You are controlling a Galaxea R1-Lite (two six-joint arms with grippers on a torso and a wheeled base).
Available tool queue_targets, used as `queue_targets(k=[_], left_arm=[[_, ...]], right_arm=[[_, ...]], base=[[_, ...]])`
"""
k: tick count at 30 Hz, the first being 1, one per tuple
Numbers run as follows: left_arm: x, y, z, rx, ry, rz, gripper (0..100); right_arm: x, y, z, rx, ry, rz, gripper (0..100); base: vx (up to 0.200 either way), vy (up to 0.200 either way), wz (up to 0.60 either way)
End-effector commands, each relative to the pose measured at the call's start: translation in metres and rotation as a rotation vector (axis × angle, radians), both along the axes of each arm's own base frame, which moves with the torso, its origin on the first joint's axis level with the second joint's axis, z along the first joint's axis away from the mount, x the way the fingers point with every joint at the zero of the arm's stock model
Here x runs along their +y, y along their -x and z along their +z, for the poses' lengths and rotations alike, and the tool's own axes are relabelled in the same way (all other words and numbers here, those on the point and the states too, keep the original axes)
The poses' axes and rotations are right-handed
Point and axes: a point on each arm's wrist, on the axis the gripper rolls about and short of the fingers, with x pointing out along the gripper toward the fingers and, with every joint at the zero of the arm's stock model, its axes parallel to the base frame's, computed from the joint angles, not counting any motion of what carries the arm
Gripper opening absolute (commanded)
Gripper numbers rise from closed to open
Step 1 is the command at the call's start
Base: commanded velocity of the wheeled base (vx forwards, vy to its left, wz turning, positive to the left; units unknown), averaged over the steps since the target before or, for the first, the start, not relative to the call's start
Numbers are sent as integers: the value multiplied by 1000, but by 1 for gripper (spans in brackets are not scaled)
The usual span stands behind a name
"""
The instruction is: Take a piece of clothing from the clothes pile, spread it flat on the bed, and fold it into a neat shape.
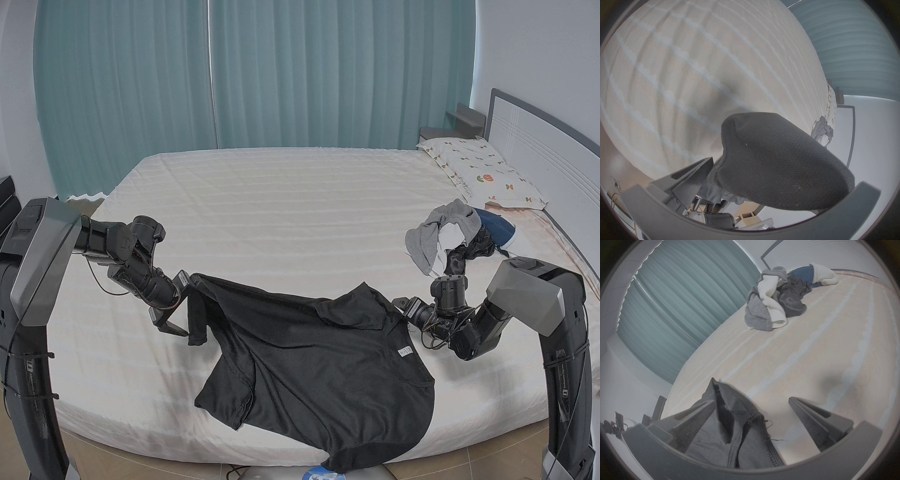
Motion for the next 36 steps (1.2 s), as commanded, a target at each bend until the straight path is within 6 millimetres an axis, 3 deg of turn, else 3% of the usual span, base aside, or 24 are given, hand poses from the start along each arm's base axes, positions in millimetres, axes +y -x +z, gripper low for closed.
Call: queue_targets(k=[1, 6, 7, 11, 16, 24, 28, 36], left_arm=[[-1, 1, 2, -3, 0, -1, 100], [-1, 1, 2, -1, 0, -3, 100], [-1, 1, 2, -1, -1, -2, 100], [-1, 1, 0, 5, -1, -2, 100], [0, -1, 0, -1, -3, 5, 100], [5, -11, -3, -14, -48, 74, 100], [15, -21, -7, -9, -36, 130, 100], [31, -38, -7, -19, 24, 282, 100]], right_arm=[[5, -7, -1, -16, 6, 34, 100], [13, -15, -4, 17, 20, 52, 100], [17, -17, -9, 41, 35, 66, 0], [24, -15, -18, 38, 134, 145, 0], [21, -33, -9, -54, 127, 113, 0], [-42, -85, 21, -230, 136, -243, 0], [-68, -93, 19, -245, 149, -319, 0], [-58, -91, -4, -230, 159, -294, 0]], base=[[0, 0, 0], [0, 0, 0], [0, 0, 0], [0, 0, 0], [0, 0, 0], [0, 0, 0], [0, 0, 0], [0, 0, 0]])
